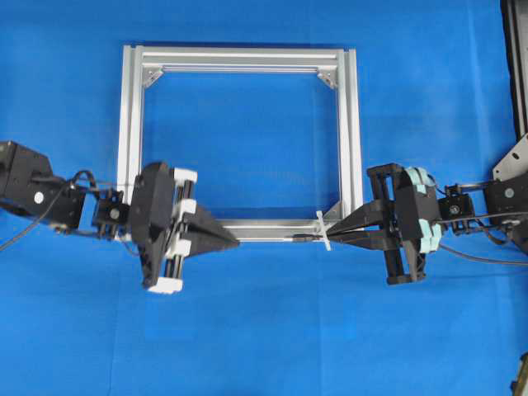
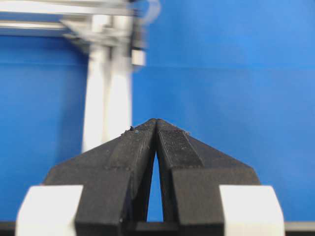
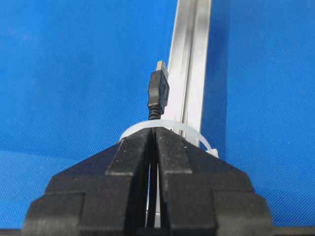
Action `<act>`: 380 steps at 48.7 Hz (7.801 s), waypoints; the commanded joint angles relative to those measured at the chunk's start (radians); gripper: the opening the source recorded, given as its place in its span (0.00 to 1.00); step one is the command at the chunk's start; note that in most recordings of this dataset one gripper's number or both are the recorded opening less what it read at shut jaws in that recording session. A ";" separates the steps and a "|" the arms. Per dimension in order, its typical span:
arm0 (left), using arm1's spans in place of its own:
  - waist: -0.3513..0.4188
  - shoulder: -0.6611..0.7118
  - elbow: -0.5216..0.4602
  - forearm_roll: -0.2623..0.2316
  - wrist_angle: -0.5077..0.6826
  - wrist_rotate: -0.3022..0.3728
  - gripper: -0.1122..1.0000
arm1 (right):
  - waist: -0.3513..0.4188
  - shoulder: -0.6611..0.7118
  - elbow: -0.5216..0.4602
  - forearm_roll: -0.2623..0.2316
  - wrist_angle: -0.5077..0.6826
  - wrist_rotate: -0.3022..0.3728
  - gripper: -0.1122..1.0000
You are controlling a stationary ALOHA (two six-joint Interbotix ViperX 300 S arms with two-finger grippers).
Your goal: Insert the wire through the string loop located on the right side.
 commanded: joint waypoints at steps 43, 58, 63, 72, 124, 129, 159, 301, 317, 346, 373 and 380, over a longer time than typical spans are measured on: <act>0.067 0.095 -0.371 0.003 0.225 0.012 0.10 | 0.000 -0.006 -0.014 -0.002 -0.008 -0.002 0.07; 0.069 0.100 -0.377 0.003 0.258 0.011 0.10 | 0.000 -0.006 -0.015 -0.002 -0.009 -0.002 0.07; 0.072 0.100 -0.380 0.003 0.259 0.006 0.10 | 0.000 -0.008 -0.015 -0.002 -0.009 -0.002 0.07; 0.078 0.100 -0.380 0.003 0.261 -0.002 0.12 | 0.000 -0.008 -0.015 -0.002 -0.009 -0.002 0.07; 0.067 0.204 -0.407 0.002 0.259 -0.023 0.91 | 0.000 -0.006 -0.014 -0.002 -0.006 -0.003 0.07; 0.067 0.204 -0.407 0.002 0.259 -0.023 0.91 | 0.000 -0.006 -0.015 -0.002 -0.006 -0.003 0.07; 0.067 0.201 -0.402 0.002 0.261 -0.023 0.91 | 0.000 -0.008 -0.015 -0.002 -0.005 -0.003 0.07; 0.040 -0.104 0.110 0.003 0.212 -0.026 0.18 | -0.029 -0.015 -0.012 0.005 0.044 0.000 0.91; 0.032 -0.252 0.281 0.003 0.209 -0.048 0.18 | -0.029 -0.015 -0.012 0.005 0.044 0.000 0.91; -0.015 -0.637 0.518 0.005 0.273 -0.071 0.18 | -0.029 -0.015 -0.017 0.005 0.044 0.002 0.91; -0.015 -0.739 0.515 0.003 0.454 -0.077 0.72 | -0.028 -0.015 -0.028 0.005 0.044 0.002 0.91; -0.015 -0.739 0.512 0.003 0.460 -0.078 0.80 | -0.029 -0.015 -0.031 0.003 0.055 0.002 0.91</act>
